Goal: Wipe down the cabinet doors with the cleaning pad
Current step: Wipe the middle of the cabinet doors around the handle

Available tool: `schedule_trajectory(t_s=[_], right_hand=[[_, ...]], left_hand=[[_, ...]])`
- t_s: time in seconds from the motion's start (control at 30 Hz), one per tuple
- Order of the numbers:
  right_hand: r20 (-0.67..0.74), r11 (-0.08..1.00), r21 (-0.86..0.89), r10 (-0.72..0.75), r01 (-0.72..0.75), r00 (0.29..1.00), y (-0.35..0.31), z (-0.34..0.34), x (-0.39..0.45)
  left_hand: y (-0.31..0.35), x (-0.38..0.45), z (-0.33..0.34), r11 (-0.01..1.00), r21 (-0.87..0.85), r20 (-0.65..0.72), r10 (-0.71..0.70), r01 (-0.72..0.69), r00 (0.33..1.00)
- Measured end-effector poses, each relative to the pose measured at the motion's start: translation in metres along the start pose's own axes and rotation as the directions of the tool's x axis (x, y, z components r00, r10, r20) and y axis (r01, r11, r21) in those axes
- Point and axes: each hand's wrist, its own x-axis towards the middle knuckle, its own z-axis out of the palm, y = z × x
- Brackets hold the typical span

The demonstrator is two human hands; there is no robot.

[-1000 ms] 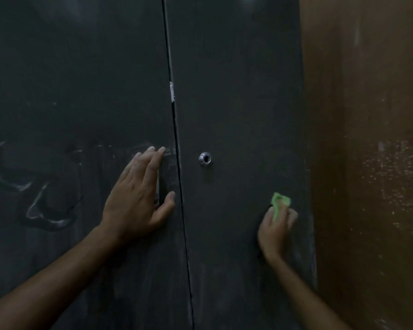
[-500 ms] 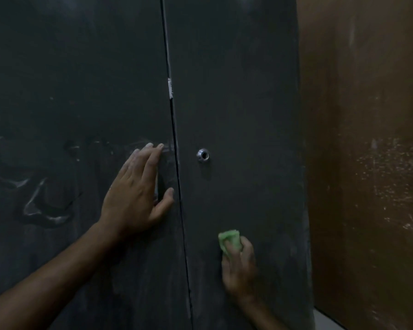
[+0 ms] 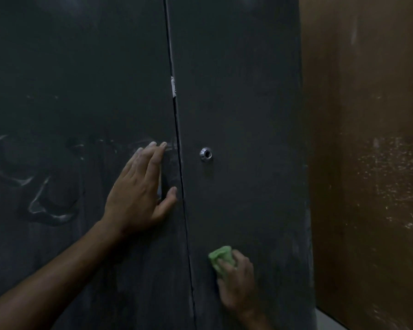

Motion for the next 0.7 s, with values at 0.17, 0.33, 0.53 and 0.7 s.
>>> schedule_trajectory(t_s=[0.17,0.33,0.53,0.7], right_hand=[[-0.28,0.712,0.204,0.7,-0.671,0.657,0.035,-0.011,0.087],[-0.116,0.988,0.005,0.156,-0.156,0.981,-0.004,0.016,0.015],[-0.247,0.77,0.108,0.634,-0.629,0.733,0.086,-0.02,0.063],[-0.239,0.746,0.222,0.665,-0.627,0.707,0.073,-0.024,0.12]], left_hand=[[0.002,0.001,0.001,1.0,-0.006,-0.006,-0.006,0.006,1.0],[0.0,0.0,0.002,1.0,-0.005,-0.022,0.007,-0.007,1.0],[0.001,0.0,0.002,1.0,-0.021,-0.009,-0.013,0.012,1.0],[0.0,0.0,0.003,1.0,-0.017,-0.009,-0.007,0.007,1.0]])
